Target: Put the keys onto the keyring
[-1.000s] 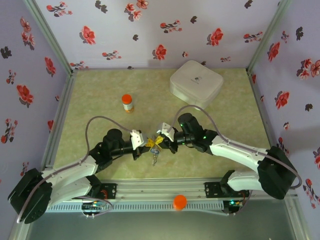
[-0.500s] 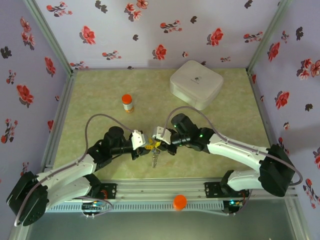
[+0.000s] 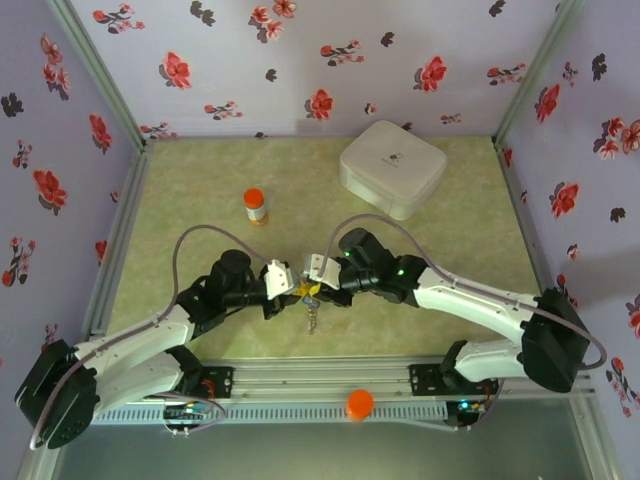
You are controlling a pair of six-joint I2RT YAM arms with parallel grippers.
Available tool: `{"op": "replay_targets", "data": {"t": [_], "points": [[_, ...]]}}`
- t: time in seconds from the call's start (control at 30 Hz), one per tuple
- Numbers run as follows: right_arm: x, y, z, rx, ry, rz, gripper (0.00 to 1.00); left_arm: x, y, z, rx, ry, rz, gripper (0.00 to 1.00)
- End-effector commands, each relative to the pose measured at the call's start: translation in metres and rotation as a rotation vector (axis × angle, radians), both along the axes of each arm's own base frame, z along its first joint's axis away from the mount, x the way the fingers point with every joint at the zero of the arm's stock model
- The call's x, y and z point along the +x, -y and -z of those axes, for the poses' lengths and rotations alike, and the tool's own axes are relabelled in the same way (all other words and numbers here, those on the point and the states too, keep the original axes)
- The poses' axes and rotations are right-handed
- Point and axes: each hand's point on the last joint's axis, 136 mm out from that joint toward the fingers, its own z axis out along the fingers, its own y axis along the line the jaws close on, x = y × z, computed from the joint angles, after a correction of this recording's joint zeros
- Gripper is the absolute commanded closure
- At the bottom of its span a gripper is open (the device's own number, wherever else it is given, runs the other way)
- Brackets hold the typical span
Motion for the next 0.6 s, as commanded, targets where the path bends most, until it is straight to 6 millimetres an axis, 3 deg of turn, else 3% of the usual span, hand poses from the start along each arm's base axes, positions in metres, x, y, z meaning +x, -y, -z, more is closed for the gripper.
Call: {"op": "replay_targets", "data": {"t": [0.0,0.17,0.57], "points": [[0.001,0.000,-0.023,0.126,-0.017,0.013,0.77,0.000,0.004,-0.018,-0.082,0.044,0.007,1.00],[0.005,0.013,-0.009,0.107,-0.048,0.052,0.76,0.000,0.006,-0.018,-0.118,0.049,0.005,1.00],[0.004,0.010,0.006,0.089,-0.088,0.052,0.78,0.000,0.007,-0.020,-0.149,0.058,0.006,1.00]]}}
